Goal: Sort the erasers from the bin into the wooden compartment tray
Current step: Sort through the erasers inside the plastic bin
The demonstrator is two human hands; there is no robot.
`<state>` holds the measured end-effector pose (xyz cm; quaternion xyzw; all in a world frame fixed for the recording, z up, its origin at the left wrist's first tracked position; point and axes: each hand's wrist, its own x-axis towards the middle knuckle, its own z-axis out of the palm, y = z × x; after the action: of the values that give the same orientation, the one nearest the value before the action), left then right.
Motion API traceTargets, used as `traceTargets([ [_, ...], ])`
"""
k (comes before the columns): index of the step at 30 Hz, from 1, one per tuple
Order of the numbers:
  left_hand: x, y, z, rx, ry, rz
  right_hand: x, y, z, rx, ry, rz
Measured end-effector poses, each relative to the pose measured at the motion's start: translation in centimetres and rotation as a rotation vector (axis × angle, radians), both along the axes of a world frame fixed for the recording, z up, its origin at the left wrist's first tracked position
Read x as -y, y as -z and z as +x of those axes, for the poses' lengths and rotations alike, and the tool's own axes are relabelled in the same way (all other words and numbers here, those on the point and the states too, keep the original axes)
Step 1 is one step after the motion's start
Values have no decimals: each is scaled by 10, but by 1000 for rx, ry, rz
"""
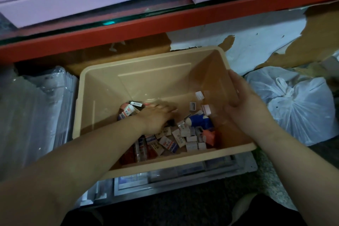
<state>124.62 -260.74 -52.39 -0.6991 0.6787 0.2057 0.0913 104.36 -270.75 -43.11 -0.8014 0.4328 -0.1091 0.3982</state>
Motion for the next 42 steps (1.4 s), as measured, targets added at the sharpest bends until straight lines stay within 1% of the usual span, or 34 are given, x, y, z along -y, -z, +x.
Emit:
traceTargets([
  [2,5,8,-4,10,-10,42,0,0,0,1,3,10],
  [4,12,14,-4,-55,-100,41,1,0,0,0,1,10],
  [8,23,23,0,-131,-206,42,2,2,0,4,7,15],
  [10,29,22,-3,-164,-262,-29,3,4,0,-9,8,4],
  [12,36,21,-9,-243,-334,-122,4,5,-1,-22,3,-14],
  [13,39,19,-11,-258,-346,-167,4,5,-1,-21,4,-17],
  [15,43,13,-17,-225,-327,-230,4,5,-1,-16,6,-13],
  [17,43,5,-24,-305,-323,-287,4,4,0,-13,6,-11],
  [18,43,0,-28,-367,-304,-271,4,4,0,-9,4,-13],
  [19,42,0,-33,-424,-273,-200,4,4,-1,-5,5,-16],
  [20,40,0,-40,-441,-230,-106,3,5,-1,-1,7,-15],
  [22,40,6,-48,-346,-173,3,3,4,-1,0,11,-10],
  [25,45,11,-45,-287,-253,-50,3,4,-2,10,16,-12],
  [29,52,12,-31,-250,-352,-216,4,6,-2,4,13,-24],
  [33,57,17,-23,-233,-468,-183,4,5,-1,6,10,-19],
  [35,57,16,-23,-184,-423,-221,4,5,0,3,4,-19],
  [39,45,10,-26,-125,-249,-350,3,3,1,13,5,-21],
  [41,38,3,-33,-150,-85,-442,2,3,1,11,7,-21],
  [42,36,-1,-39,-216,28,-469,2,3,1,11,9,-19],
])
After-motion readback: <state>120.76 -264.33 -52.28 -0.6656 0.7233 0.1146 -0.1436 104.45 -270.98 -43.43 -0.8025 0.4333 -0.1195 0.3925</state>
